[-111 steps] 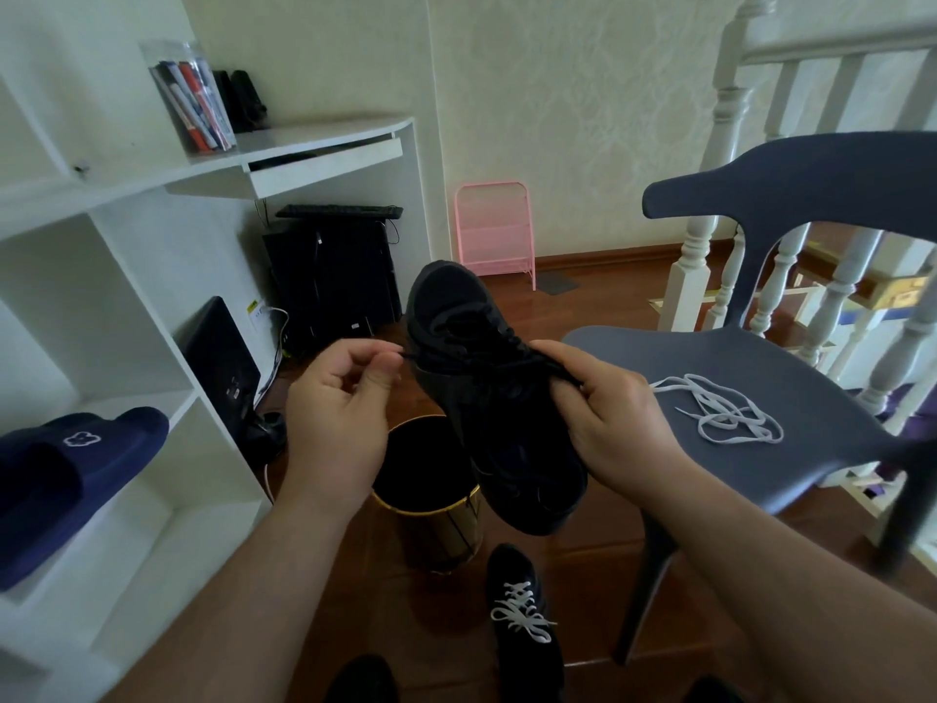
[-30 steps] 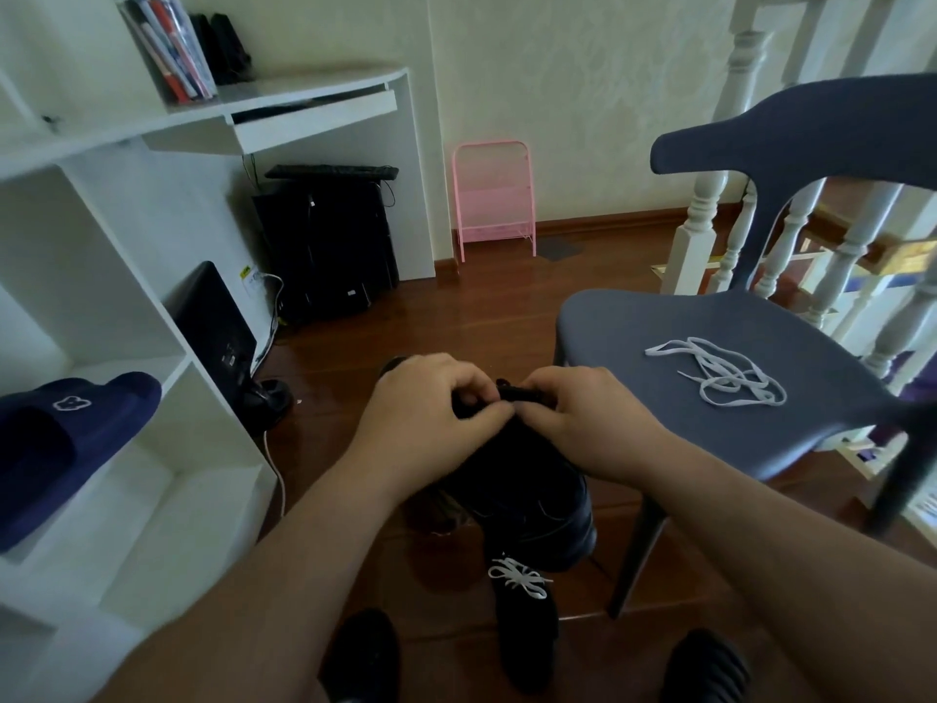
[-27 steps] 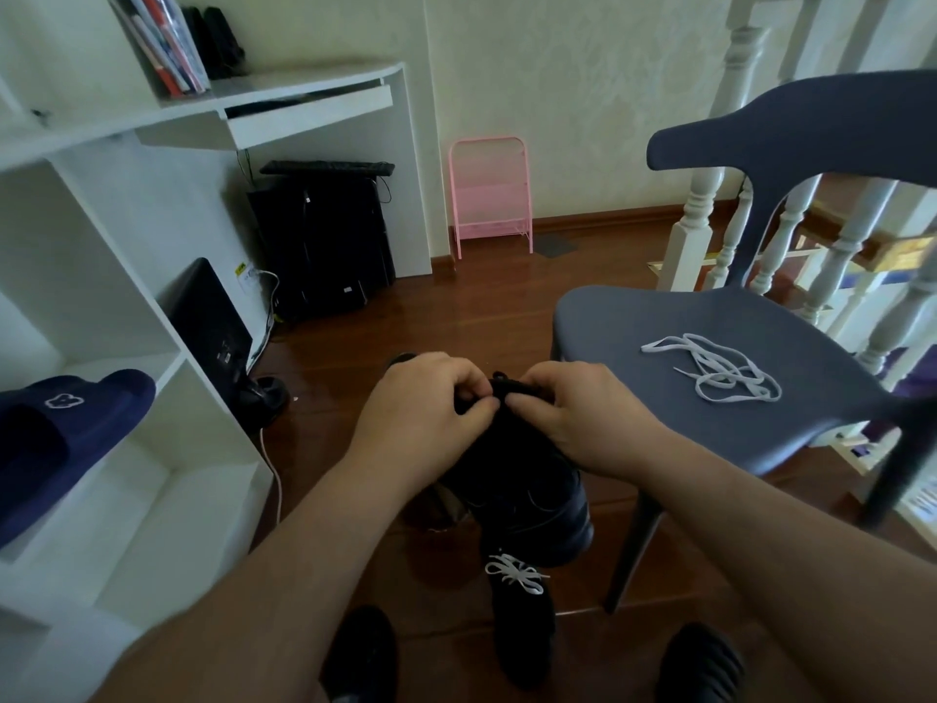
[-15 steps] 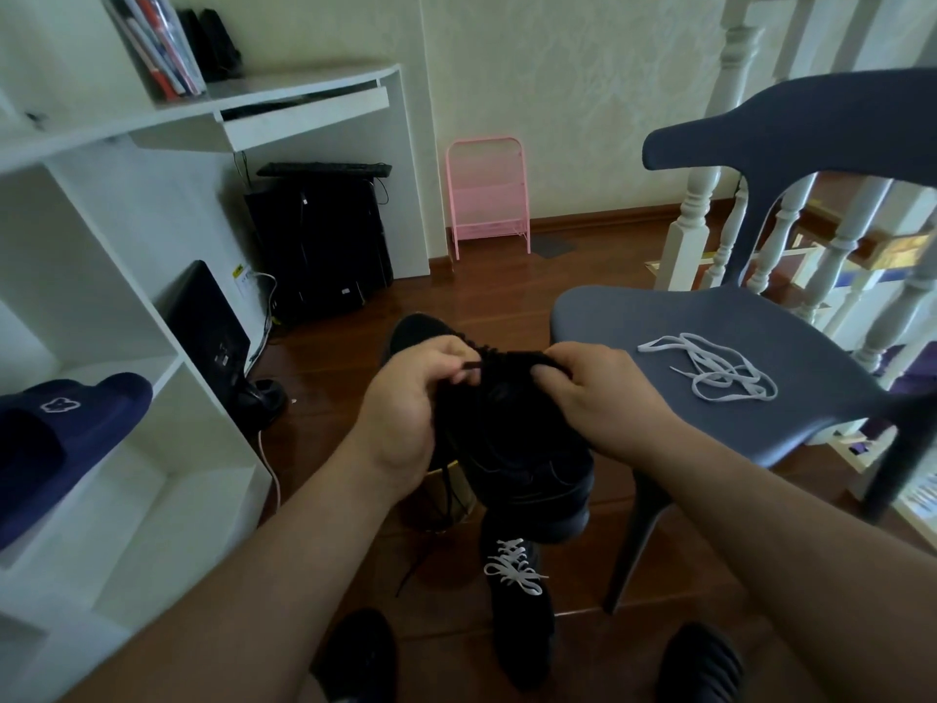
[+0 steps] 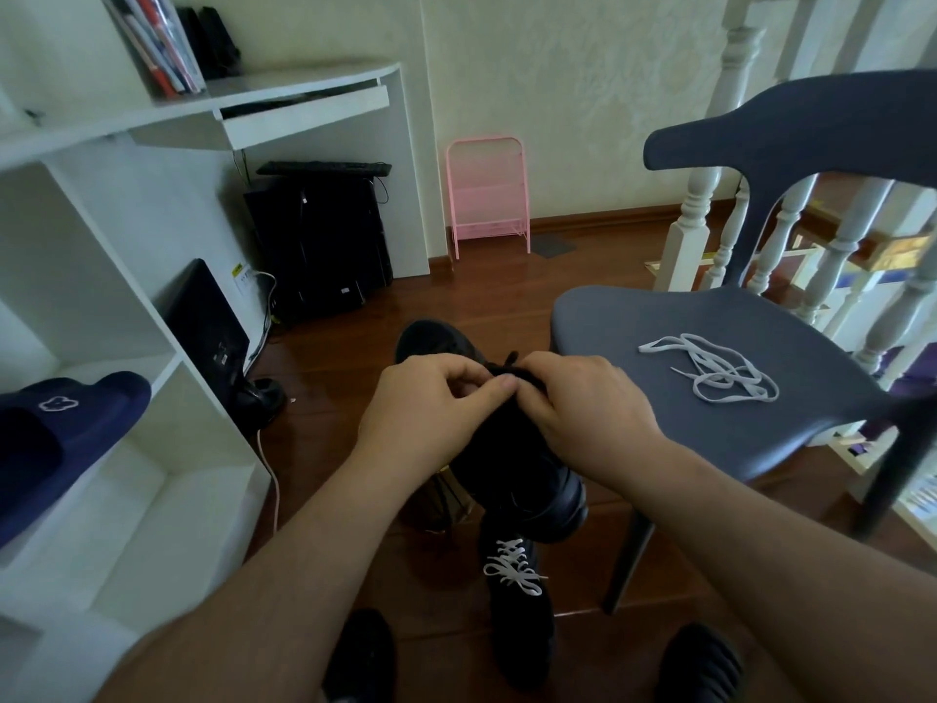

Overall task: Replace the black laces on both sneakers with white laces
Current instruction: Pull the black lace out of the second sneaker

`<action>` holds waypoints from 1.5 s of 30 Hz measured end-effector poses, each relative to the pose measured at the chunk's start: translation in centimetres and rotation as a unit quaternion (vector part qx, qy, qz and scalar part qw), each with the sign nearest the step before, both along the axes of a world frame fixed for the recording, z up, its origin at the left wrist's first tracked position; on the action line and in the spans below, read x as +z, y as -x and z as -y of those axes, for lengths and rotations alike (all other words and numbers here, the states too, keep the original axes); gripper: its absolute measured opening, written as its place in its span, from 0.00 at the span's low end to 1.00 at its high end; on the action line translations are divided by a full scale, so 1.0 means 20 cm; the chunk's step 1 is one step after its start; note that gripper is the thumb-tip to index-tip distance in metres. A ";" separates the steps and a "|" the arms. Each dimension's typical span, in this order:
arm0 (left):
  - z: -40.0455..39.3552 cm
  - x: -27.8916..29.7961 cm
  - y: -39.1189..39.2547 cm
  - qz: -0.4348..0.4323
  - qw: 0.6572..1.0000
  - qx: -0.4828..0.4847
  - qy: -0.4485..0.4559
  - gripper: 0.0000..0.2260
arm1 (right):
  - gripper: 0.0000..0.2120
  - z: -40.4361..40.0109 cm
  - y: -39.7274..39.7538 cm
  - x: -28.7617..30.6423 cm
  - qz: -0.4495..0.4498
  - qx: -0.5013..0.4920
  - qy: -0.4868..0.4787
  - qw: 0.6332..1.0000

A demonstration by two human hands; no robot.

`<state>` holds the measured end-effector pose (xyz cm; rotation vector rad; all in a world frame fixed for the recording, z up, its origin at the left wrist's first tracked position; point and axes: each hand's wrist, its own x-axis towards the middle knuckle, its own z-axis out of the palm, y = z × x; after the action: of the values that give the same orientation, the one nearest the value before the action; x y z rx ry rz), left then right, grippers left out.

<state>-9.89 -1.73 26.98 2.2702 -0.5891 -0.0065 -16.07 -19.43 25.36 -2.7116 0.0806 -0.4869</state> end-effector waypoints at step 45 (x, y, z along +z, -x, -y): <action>-0.26 -0.07 -0.21 -0.107 0.990 0.072 -0.064 0.11 | 0.13 0.17 0.03 0.05 0.059 -0.068 -0.127 0.988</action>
<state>-5.67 3.45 25.61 2.3927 -0.3203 -0.2196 -16.77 -22.90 26.27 -2.4322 0.2776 -0.6293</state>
